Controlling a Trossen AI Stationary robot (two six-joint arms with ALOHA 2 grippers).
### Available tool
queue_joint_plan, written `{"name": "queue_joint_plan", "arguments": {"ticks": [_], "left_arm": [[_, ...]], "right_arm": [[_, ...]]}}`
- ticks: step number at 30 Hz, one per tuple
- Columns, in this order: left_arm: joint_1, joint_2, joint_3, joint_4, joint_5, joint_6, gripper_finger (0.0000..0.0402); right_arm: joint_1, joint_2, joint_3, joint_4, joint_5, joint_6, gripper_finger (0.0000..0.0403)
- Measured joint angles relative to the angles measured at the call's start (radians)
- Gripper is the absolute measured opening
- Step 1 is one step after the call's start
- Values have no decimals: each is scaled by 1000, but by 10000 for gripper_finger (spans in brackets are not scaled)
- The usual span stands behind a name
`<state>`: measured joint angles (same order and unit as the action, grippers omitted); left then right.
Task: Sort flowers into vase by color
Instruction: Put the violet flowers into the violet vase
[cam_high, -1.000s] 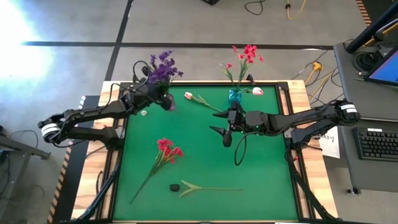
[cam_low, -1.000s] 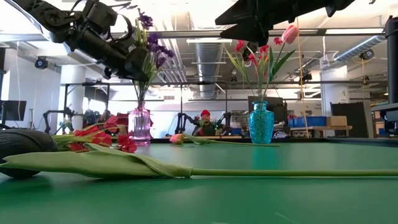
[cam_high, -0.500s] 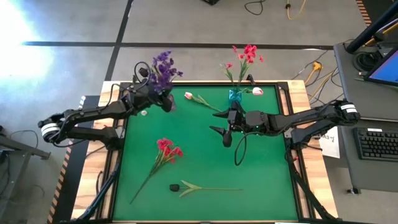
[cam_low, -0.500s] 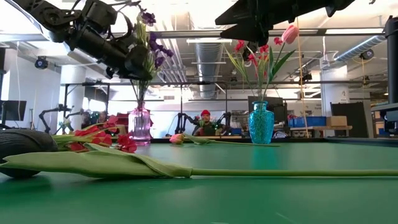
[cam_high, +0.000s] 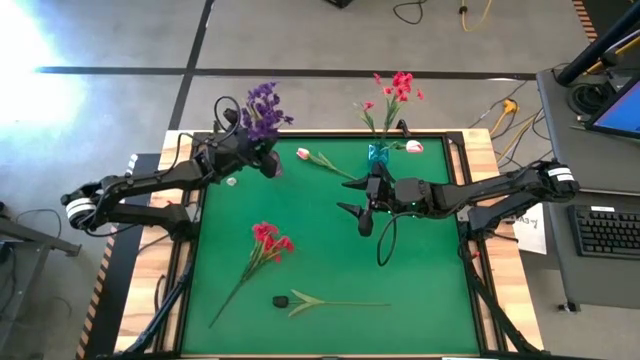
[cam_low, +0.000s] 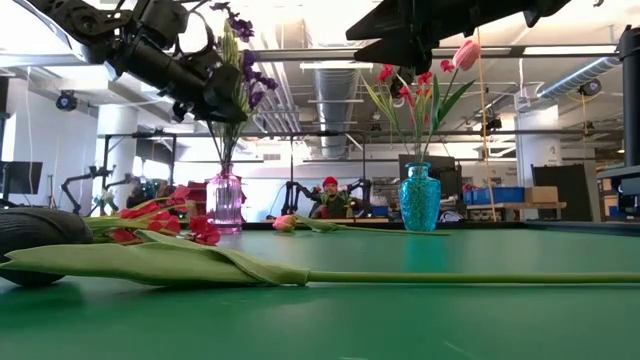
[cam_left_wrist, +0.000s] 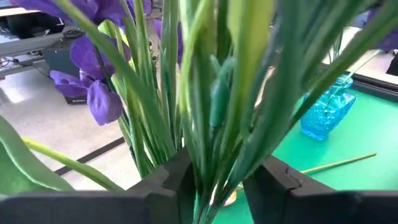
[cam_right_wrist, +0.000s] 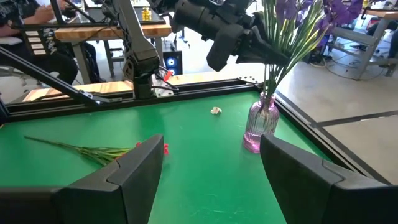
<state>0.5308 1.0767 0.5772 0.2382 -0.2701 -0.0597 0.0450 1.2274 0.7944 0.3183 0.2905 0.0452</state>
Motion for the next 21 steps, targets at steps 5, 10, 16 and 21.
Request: {"name": "queue_joint_plan", "arguments": {"ticks": [5,10,16,21], "left_arm": [[0,0,-11,-14,0,-2,31],[0,3,-23,-18,0,-2,12],[0,42,-26,-18,0,-2,14],[0,82,-26,0,-1,13,14]], "right_arm": [[0,0,0,0,0,0,260],[0,0,0,0,0,0,260],[0,0,0,0,0,0,260],[0,0,0,0,0,8,260]]}}
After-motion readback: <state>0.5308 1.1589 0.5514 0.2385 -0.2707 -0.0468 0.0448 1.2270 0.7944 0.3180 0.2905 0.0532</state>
